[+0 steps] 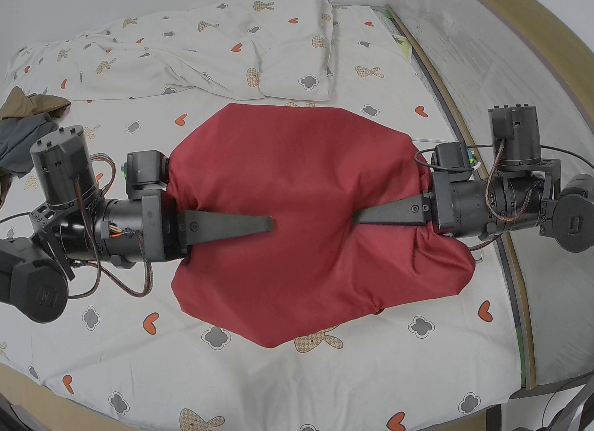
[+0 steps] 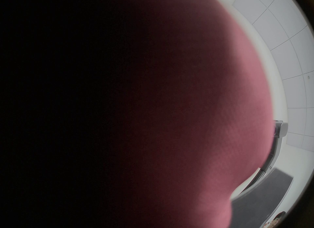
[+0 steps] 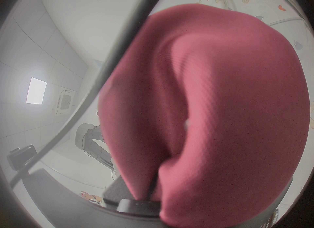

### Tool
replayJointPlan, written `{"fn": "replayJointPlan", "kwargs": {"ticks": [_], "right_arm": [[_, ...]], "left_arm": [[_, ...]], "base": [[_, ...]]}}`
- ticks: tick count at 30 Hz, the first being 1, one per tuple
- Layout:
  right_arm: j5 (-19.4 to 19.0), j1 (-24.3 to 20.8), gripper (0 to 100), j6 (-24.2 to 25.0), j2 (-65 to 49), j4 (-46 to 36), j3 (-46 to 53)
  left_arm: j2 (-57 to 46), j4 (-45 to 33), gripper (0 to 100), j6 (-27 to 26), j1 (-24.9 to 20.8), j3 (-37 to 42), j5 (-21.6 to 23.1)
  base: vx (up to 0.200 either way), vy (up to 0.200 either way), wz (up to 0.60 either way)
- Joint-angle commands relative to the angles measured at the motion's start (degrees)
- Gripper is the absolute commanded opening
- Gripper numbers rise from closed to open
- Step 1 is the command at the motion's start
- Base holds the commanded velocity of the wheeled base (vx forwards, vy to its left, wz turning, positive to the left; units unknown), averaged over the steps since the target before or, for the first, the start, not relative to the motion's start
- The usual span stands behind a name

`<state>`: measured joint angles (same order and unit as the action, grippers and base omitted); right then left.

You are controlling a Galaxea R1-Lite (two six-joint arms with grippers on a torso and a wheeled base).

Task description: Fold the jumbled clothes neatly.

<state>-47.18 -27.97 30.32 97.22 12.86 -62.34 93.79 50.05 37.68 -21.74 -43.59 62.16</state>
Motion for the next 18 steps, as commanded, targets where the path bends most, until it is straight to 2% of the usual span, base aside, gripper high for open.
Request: {"fn": "replayJointPlan", "kwargs": {"ticks": [1, 9, 18], "right_arm": [[-0.02, 1.33, 0, 0.00, -0.01, 0.06, -0.15], [-0.02, 5.82, 0, -0.79, -0.10, 0.15, -0.15], [-0.11, 5.82, 0, -1.05, -1.16, 0.06, 0.38]], "left_arm": [[2.80, -0.04, 0, 0.02, -0.50, -1.85, -0.02], [7.37, -0.04, 0, 0.02, -0.68, -6.77, 0.07], [7.10, -0.13, 0, 0.38, -0.68, -6.42, 0.07]], "base": [[0.000, 0.000, 0.00], [0.000, 0.000, 0.00], [0.000, 0.000, 0.00]]}}
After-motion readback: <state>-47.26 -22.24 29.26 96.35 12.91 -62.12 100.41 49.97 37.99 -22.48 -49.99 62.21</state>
